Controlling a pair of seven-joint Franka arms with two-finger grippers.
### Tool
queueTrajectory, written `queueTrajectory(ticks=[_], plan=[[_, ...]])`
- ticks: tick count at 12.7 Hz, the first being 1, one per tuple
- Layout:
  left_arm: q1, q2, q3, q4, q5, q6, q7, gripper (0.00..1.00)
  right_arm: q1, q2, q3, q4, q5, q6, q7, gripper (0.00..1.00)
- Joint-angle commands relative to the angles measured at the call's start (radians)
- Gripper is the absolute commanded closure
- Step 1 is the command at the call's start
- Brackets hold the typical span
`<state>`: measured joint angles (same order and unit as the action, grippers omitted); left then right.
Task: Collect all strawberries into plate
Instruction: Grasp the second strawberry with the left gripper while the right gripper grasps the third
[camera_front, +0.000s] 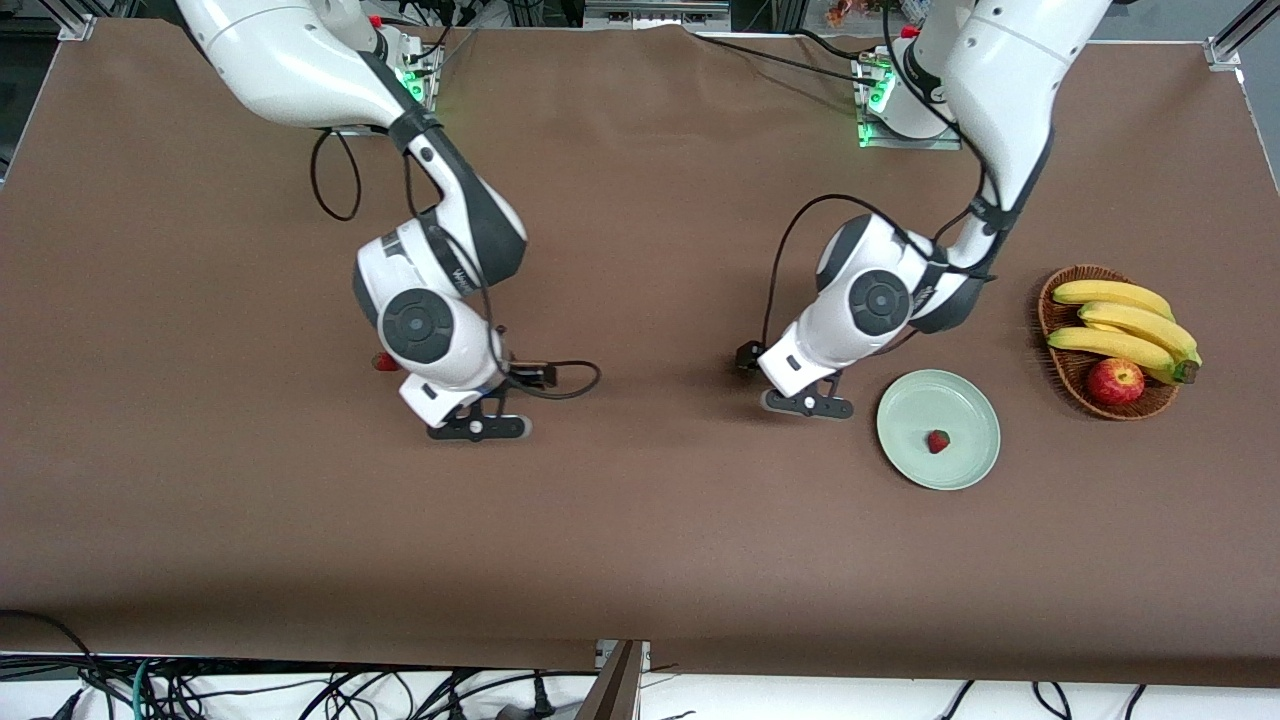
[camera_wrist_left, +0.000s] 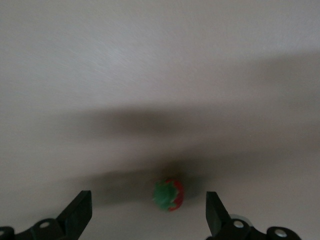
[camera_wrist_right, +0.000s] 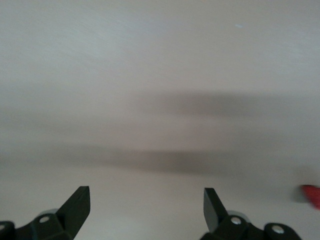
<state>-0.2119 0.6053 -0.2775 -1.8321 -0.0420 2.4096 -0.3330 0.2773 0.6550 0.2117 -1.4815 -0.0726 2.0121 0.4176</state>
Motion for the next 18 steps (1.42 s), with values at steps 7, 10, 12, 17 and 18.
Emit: queueTrajectory(ticks=[7,10,12,17,18], plan=[[-0.06,0.059,0.021,0.01,0.108,0.026,-0.089,0.86,-0.082,-0.129,-0.172,-0.386,-0.007,0.135,-0.349,0.0],[-0.052,0.031,0.023,0.01,0.111,0.005,-0.08,1.0,-0.089,-0.127,-0.187,-0.467,-0.007,0.256,-0.368,0.0],[-0.027,-0.004,0.024,0.033,0.111,-0.091,-0.078,1.0,-0.089,-0.124,-0.204,-0.483,-0.007,0.27,-0.41,0.0],[0.08,-0.096,0.058,0.079,0.241,-0.345,0.205,0.97,-0.089,-0.13,-0.207,-0.496,-0.006,0.261,-0.413,0.62],[0.115,-0.101,0.058,0.079,0.269,-0.363,0.282,0.95,-0.09,-0.132,-0.209,-0.496,-0.006,0.261,-0.422,0.74]])
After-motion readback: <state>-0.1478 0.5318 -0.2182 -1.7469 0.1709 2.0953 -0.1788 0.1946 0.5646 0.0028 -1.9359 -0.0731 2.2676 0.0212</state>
